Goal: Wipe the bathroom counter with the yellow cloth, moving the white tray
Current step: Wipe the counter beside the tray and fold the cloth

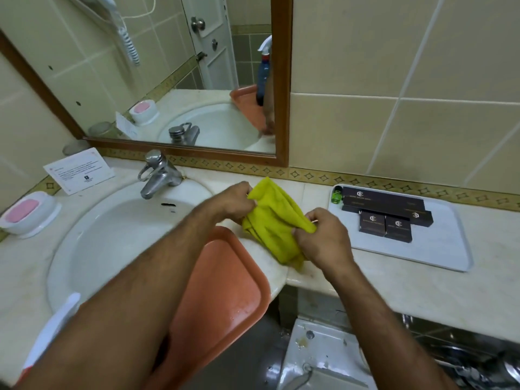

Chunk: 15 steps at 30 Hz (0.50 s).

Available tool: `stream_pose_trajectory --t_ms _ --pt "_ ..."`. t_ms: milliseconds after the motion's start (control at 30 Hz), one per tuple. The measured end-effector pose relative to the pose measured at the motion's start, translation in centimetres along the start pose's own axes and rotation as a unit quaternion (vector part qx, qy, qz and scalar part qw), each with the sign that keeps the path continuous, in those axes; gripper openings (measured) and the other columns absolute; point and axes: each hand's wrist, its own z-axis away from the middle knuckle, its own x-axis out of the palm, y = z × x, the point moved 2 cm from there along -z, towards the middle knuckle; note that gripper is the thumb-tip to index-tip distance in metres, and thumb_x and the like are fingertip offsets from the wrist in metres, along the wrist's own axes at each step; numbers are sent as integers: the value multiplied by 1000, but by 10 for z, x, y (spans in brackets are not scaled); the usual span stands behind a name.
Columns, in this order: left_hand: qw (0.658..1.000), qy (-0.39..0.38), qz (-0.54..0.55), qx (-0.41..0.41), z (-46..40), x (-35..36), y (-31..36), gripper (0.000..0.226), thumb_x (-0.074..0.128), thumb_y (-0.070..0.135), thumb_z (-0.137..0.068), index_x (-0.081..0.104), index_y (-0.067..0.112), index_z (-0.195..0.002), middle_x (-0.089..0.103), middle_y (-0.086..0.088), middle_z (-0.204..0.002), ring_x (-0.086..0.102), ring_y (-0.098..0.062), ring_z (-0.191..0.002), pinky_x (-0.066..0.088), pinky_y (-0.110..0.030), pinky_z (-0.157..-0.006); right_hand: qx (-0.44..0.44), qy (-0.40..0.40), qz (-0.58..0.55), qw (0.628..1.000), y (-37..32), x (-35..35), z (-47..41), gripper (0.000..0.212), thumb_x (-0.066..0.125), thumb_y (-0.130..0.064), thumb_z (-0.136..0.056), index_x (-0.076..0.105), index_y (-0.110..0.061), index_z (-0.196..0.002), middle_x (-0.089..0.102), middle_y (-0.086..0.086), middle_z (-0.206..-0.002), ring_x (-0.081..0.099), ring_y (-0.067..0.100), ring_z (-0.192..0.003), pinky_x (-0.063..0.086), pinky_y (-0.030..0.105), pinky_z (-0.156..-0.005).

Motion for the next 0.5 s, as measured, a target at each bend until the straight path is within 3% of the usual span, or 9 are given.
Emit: stream_pose_trajectory --t_ms 67,133,267,367,433,500 --pt "999 -21 -33 -21 14 -29 5 6 57 15 -92 54 14 -96 63 -15 -94 68 -30 -77 62 -45 -63 17 -30 -81 996 -22 2 7 18 76 -24 -71 60 -21 -78 65 -1 -74 67 25 -69 57 36 -54" --pt "989 -61 -121 -66 29 -50 8 15 57 15 -92 56 11 -106 64 -17 -98 69 -31 -79 62 -40 -55 54 -79 -153 984 -39 11 16 15 76 -16 -70 61 -18 -75 68 9 -74 69 26 -61 57 34 -42" --pt "933 -118 -320 -114 53 -51 -11 31 53 10 -86 59 4 -116 66 -22 -107 73 -34 -80 60 -37 -51 125 -148 -162 968 -46 49 45 11 72 -6 -70 61 -7 -68 66 16 -67 66 26 -43 59 45 -41" --pt "910 -77 -392 -107 61 -28 -50 40 48 8 -85 51 6 -125 58 -21 -128 65 -34 -107 56 -39 -79 134 -186 -56 972 -31 74 72 22 63 -9 -70 63 2 -89 68 24 -88 73 37 -64 63 48 -58" --pt "910 -30 -405 -86 68 -9 -69 38 45 11 -90 48 5 -127 54 -19 -136 55 -34 -121 48 -41 -96 38 -177 92 979 -17 86 85 34 61 -11 -74 61 -2 -106 65 20 -107 69 38 -93 58 40 -77" --pt "897 40 -434 -79 79 6 -75 34 44 13 -91 51 8 -123 58 -15 -129 58 -34 -118 48 -42 -93 -68 -168 207 961 -12 90 102 39 60 -12 -84 54 -7 -121 58 15 -118 64 35 -104 53 39 -83"
